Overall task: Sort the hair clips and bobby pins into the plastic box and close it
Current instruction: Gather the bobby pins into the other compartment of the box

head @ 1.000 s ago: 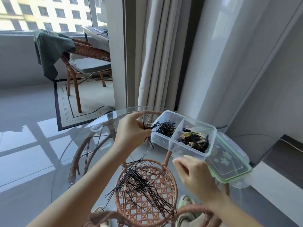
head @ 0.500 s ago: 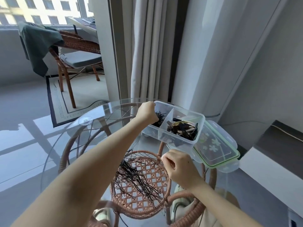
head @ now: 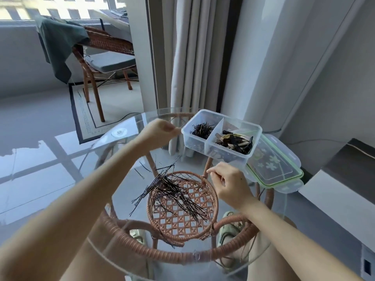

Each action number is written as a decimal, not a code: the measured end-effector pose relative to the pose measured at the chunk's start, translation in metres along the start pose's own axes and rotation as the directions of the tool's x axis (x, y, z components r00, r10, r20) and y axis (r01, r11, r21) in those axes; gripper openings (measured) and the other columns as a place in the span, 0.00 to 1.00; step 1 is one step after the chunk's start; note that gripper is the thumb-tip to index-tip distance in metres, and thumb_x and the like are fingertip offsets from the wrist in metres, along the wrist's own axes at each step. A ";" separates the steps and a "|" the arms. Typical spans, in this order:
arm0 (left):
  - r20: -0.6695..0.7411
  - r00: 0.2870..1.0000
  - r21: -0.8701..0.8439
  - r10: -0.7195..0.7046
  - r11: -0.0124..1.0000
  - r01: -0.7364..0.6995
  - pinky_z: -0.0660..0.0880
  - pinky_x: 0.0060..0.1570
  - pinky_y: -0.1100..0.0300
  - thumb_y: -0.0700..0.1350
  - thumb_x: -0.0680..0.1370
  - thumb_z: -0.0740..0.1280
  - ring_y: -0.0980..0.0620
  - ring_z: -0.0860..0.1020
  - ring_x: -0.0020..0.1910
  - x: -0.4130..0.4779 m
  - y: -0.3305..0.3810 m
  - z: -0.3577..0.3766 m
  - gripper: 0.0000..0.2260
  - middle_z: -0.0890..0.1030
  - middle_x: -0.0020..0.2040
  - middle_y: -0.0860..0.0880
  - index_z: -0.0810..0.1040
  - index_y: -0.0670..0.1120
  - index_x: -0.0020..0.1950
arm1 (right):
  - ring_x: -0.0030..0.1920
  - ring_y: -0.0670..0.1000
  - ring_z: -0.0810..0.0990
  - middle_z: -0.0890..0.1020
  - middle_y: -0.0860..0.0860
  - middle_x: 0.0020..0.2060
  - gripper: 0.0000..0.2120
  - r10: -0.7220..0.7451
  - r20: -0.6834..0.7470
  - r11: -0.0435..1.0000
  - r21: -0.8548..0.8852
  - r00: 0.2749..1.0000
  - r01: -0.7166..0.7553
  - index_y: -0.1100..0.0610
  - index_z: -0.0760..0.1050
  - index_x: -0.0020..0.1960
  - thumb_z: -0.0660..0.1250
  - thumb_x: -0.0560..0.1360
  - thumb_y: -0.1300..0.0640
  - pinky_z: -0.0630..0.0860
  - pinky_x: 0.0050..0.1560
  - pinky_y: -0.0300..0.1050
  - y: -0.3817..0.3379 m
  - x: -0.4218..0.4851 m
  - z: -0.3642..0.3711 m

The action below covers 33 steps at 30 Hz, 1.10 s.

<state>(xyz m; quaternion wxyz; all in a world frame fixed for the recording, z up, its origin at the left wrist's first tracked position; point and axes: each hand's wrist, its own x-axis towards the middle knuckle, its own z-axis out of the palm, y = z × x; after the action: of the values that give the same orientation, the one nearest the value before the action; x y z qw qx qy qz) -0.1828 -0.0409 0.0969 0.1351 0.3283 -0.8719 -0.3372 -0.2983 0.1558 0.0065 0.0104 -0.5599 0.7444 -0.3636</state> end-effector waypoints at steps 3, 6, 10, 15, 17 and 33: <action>-0.050 0.998 0.125 0.034 0.992 -0.027 0.74 0.47 0.63 0.51 0.79 0.56 0.54 0.80 0.47 -0.055 -0.039 0.016 0.17 0.80 0.59 0.44 0.78 0.42 0.57 | 0.58 0.51 0.76 0.80 0.56 0.56 0.14 0.003 0.069 1.000 -0.016 0.998 -0.002 0.62 0.76 0.59 0.60 0.77 0.60 0.64 0.62 0.36 -0.010 0.004 0.017; -0.240 0.967 0.165 -0.082 0.978 0.124 0.59 0.70 0.48 0.53 0.80 0.49 0.48 0.62 0.72 -0.094 -0.071 0.034 0.21 0.66 0.72 0.45 0.71 0.44 0.66 | 0.73 0.52 0.61 0.67 0.57 0.71 0.22 0.098 0.186 0.995 -0.021 0.978 -0.095 0.62 0.62 0.71 0.53 0.81 0.54 0.52 0.72 0.42 -0.023 0.029 0.041; -0.240 0.946 0.121 -0.216 0.961 0.250 0.47 0.74 0.45 0.55 0.80 0.42 0.45 0.50 0.75 -0.089 -0.087 0.049 0.25 0.55 0.76 0.44 0.57 0.46 0.74 | 0.75 0.54 0.51 0.58 0.56 0.75 0.24 0.229 0.292 0.973 -0.075 0.928 -0.217 0.60 0.54 0.75 0.48 0.82 0.51 0.45 0.74 0.51 -0.048 0.064 0.065; -0.196 0.970 0.113 -0.144 0.979 0.168 0.45 0.74 0.51 0.53 0.80 0.41 0.45 0.51 0.75 -0.053 -0.081 0.056 0.24 0.61 0.74 0.44 0.62 0.45 0.72 | 0.75 0.55 0.51 0.60 0.54 0.74 0.22 0.132 0.408 0.983 0.061 0.903 -0.171 0.55 0.58 0.74 0.47 0.82 0.50 0.48 0.73 0.49 -0.063 0.050 0.075; -0.145 0.986 0.102 -0.080 0.990 0.096 0.45 0.73 0.56 0.53 0.81 0.42 0.48 0.53 0.75 -0.052 -0.082 0.057 0.25 0.63 0.73 0.44 0.65 0.44 0.70 | 0.75 0.53 0.56 0.66 0.54 0.72 0.21 0.090 0.429 0.973 0.155 0.899 -0.172 0.55 0.62 0.72 0.49 0.82 0.51 0.52 0.73 0.50 -0.060 0.039 0.068; 0.306 0.928 -0.279 0.214 0.952 -0.128 0.63 0.69 0.58 0.61 0.75 0.52 0.63 0.67 0.67 -0.133 -0.047 0.049 0.22 0.73 0.67 0.56 0.74 0.55 0.62 | 0.69 0.44 0.57 0.64 0.43 0.70 0.55 0.125 0.421 0.967 -0.253 0.898 -0.016 0.50 0.56 0.74 0.55 0.55 0.20 0.53 0.69 0.43 -0.054 -0.051 -0.017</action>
<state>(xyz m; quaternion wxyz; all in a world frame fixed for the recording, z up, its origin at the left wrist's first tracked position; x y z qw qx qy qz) -0.0834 0.0454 0.0272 0.0560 0.1689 -0.8573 -0.4832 -0.2417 0.2017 0.0293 0.1202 -0.5962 0.7822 -0.1354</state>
